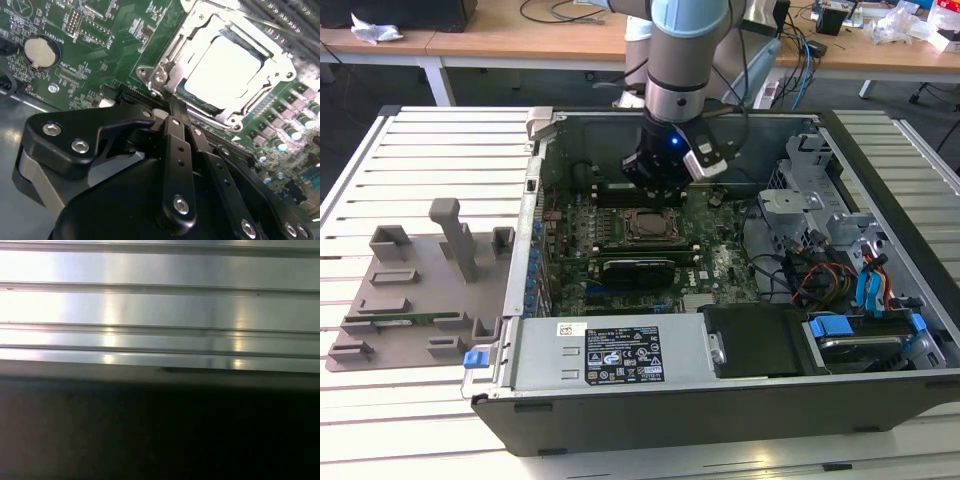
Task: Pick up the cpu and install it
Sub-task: 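Install the first cpu locking lever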
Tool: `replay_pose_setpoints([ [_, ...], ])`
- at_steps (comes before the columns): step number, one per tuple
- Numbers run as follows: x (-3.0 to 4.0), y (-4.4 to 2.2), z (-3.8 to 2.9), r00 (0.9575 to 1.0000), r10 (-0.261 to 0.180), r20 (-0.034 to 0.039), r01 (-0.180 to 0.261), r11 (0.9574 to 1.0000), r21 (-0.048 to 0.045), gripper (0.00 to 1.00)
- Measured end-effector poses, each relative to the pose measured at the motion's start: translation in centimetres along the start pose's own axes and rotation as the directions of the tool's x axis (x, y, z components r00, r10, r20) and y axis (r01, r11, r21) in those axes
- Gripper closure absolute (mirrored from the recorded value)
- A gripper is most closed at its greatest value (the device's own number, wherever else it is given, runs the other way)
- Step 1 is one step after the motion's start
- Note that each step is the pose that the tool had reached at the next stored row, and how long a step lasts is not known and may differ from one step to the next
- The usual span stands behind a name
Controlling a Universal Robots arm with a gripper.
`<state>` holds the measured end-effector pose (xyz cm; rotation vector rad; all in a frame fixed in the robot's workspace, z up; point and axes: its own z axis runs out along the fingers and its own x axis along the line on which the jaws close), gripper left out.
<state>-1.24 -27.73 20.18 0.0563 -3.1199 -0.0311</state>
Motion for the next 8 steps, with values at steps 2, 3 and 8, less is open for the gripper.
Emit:
replay_pose_setpoints([
  [2,-0.22,-0.04,0.07,1.0000,0.000,-0.0011,0.000,1.0000,0.0017,0.89],
  [3,-0.23,-0.03,0.09,1.0000,0.000,-0.0009,0.000,1.0000,0.0013,0.89],
  [8,-0.22,0.03,-0.71,1.0000,0.000,-0.0002,0.000,1.0000,0.0009,0.89],
])
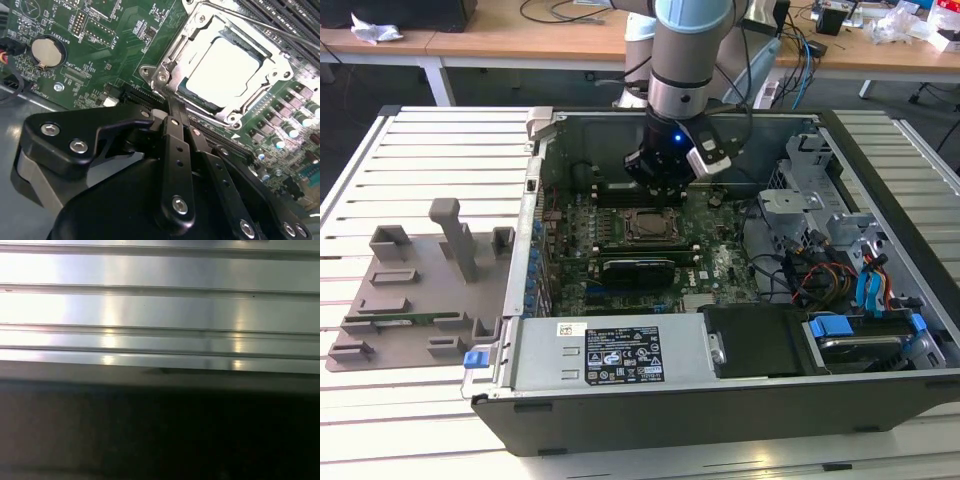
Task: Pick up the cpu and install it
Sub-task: 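Install the first cpu locking lever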
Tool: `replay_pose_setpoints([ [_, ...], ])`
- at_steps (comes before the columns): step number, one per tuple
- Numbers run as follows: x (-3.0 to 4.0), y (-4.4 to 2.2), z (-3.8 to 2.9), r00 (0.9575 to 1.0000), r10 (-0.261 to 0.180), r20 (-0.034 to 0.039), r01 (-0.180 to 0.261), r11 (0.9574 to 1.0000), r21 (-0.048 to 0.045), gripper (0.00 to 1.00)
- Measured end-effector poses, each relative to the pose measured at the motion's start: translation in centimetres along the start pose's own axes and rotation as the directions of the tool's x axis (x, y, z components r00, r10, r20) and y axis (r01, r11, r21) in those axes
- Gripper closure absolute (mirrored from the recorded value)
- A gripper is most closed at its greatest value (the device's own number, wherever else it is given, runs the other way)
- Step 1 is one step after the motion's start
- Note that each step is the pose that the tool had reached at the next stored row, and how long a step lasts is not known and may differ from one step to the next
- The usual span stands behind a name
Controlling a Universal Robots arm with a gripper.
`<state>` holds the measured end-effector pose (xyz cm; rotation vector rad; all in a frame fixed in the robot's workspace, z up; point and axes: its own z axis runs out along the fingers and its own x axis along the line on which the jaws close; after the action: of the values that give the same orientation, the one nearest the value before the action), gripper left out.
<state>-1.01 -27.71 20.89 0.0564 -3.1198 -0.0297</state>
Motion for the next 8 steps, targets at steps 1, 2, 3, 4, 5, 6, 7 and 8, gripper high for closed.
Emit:
replay_pose_setpoints([
  [1,0.02,-0.02,-0.56,1.0000,0.000,0.0003,0.000,1.0000,0.0020,0.89],
  [2,0.03,-0.27,-0.82,1.0000,0.000,0.0005,0.000,1.0000,0.0046,0.89],
  [3,0.04,-0.42,-0.84,1.0000,0.000,0.0004,0.000,1.0000,0.0063,0.89],
  [4,0.04,-0.53,-0.86,1.0000,0.000,0.0003,0.000,1.0000,0.0077,0.89],
  [5,0.05,-0.69,-0.87,1.0000,0.000,0.0002,0.000,1.0000,0.0098,0.89],
  [6,0.05,-0.84,-0.89,1.0000,0.000,0.0001,0.000,0.9999,0.0114,0.89],
  [7,0.06,-1.06,-0.90,1.0000,0.000,0.0001,0.000,0.9999,0.0135,0.89],
  [8,0.07,-1.36,-0.92,1.0000,0.000,0.0000,0.000,0.9999,0.0160,0.89],
])
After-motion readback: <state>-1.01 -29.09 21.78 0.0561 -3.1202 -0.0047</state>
